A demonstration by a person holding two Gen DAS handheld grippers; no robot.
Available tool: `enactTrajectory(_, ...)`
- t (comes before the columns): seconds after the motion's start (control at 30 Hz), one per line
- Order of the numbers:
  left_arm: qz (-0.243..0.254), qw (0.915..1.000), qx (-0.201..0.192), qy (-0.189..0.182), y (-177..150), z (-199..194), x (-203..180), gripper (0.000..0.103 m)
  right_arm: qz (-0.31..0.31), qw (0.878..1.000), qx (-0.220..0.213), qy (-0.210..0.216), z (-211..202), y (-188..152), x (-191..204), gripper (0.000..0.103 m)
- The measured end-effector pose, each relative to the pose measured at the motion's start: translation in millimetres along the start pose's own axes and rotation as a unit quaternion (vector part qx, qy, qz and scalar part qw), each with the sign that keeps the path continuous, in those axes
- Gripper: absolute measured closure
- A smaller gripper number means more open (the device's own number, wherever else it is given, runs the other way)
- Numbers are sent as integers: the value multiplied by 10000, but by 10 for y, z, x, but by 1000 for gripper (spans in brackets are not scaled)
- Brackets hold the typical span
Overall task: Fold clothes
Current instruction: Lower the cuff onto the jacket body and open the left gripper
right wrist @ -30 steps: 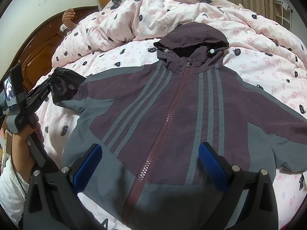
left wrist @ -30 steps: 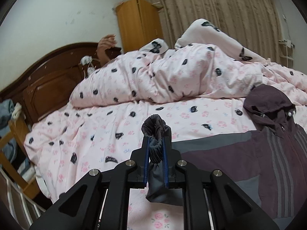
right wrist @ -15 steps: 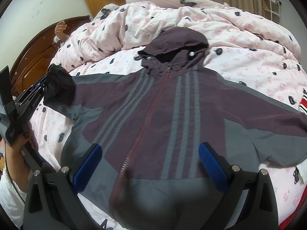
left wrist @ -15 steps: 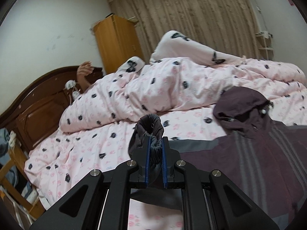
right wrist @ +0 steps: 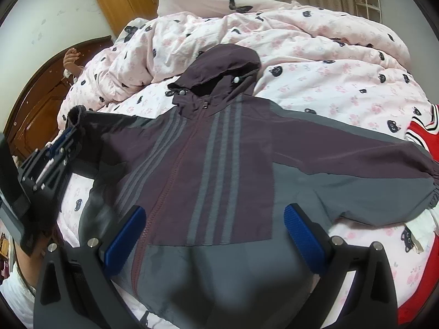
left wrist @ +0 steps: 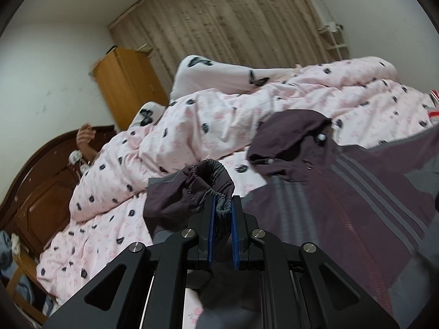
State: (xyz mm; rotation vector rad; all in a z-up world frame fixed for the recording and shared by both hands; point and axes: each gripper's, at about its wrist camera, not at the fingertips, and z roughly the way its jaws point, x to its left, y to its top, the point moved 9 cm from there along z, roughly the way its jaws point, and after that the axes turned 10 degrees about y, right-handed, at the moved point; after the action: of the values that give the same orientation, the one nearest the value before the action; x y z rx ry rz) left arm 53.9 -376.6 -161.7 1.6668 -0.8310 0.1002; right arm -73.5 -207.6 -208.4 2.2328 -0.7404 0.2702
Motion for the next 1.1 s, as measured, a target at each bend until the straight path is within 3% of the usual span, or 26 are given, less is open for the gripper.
enactTrajectory(0.4,712,9946,-226,-719,-26,-366,-654,94,211,9997,-34,-78,-72,-48,-253,1)
enactTrajectory(0.8,982,9833,-4,-1530,-162,-639,-1100,94,333,9994,-15,-81,-64,-95,-368,1)
enactTrajectory(1.1,1047,9794,-34,-1724,-289,-787,-1224,94,408,9991,45,-59,-8,-149,-422,1)
